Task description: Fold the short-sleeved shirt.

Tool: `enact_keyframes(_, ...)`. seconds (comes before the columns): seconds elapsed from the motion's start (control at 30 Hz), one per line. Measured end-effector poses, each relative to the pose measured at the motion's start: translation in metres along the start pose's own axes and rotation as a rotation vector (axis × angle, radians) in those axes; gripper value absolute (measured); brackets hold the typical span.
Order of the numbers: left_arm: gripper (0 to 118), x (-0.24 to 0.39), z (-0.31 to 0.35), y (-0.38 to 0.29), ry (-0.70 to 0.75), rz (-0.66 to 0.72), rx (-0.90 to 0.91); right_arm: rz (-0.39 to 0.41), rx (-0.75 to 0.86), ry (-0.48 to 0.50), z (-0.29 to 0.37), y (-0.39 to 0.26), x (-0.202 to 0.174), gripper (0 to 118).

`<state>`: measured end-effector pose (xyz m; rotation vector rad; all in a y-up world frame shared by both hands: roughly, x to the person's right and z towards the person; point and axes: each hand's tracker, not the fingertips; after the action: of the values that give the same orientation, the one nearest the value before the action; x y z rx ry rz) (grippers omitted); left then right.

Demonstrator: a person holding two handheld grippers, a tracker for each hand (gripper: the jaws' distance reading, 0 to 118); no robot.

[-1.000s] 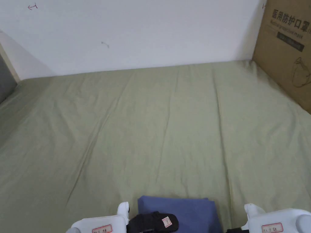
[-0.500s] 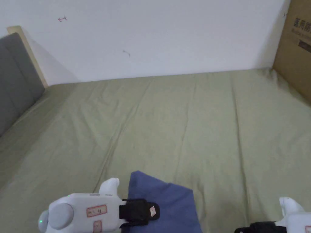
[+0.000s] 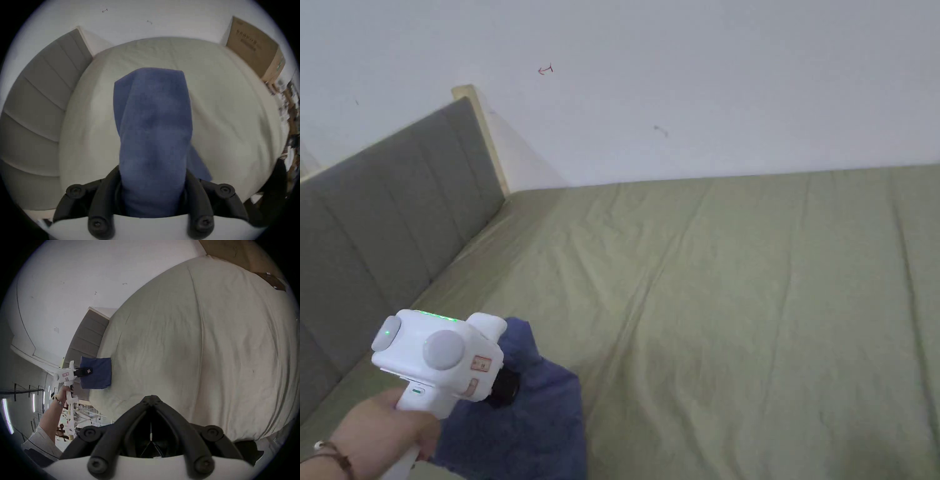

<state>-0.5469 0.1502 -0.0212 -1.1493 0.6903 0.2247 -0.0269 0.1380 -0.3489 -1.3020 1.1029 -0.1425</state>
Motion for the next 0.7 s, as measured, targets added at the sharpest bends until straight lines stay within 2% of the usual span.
enact_keyframes(0.1, 36, -0.006, -0.014, 0.003, 0.096, -0.048, -0.012, -0.005, -0.008, -0.012, -0.004, -0.003, -0.006, 0)
enact_keyframes(0.23, 87, -0.015, -0.019, 0.005, 0.180, -0.048, 0.017, 0.003, -0.017, -0.030, -0.006, -0.001, -0.013, 0)
enact_keyframes(0.57, 89, -0.031, 0.013, -0.009, 0.271, -0.030, 0.087, 0.020, 0.006, -0.030, -0.005, 0.009, -0.021, 0)
enact_keyframes(0.63, 89, -0.020, 0.022, -0.015, 0.235, -0.028, 0.121, 0.021, 0.015, -0.025, -0.002, 0.010, -0.021, 0)
enact_keyframes(0.7, 87, 0.003, 0.032, -0.021, 0.123, -0.025, 0.111, 0.027, 0.020, -0.023, 0.002, 0.010, -0.023, 0)
